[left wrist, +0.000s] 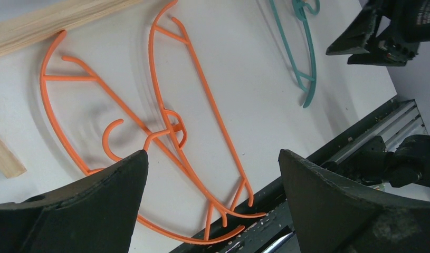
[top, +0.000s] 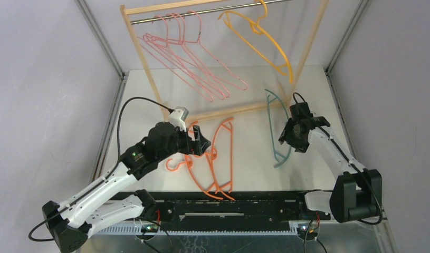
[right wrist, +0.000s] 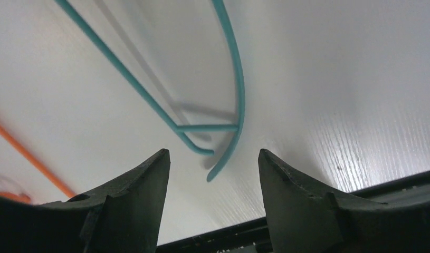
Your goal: Organize the hangers
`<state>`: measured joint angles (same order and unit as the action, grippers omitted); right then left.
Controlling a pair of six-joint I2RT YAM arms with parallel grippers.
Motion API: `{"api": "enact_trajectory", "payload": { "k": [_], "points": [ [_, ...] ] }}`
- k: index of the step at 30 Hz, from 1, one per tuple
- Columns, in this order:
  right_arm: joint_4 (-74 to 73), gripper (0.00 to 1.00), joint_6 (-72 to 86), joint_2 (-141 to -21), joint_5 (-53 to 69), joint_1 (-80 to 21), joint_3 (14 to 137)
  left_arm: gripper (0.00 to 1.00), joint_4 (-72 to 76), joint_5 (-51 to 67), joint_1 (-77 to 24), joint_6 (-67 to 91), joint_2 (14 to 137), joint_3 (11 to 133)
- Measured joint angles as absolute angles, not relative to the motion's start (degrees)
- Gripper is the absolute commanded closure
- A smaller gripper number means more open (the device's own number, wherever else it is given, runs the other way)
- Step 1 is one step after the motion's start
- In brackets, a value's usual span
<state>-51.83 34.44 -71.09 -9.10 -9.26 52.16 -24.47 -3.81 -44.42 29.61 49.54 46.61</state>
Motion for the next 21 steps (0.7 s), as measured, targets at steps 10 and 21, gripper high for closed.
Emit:
{"api": "enact_trajectory", "payload": {
  "k": [10,21],
  "points": [
    [-42.57,0.33,27.2,-81.73,-6.76,-1.17,52.16,0.02,-23.97,-4.08,-44.21,29.95,48.82,46.11],
    [-35.07,0.43,21.87,-90.89,-3.64,1.52,51.88,0.02,-23.49,-4.64,-43.94,30.11,48.29,44.62]
  ]
}}
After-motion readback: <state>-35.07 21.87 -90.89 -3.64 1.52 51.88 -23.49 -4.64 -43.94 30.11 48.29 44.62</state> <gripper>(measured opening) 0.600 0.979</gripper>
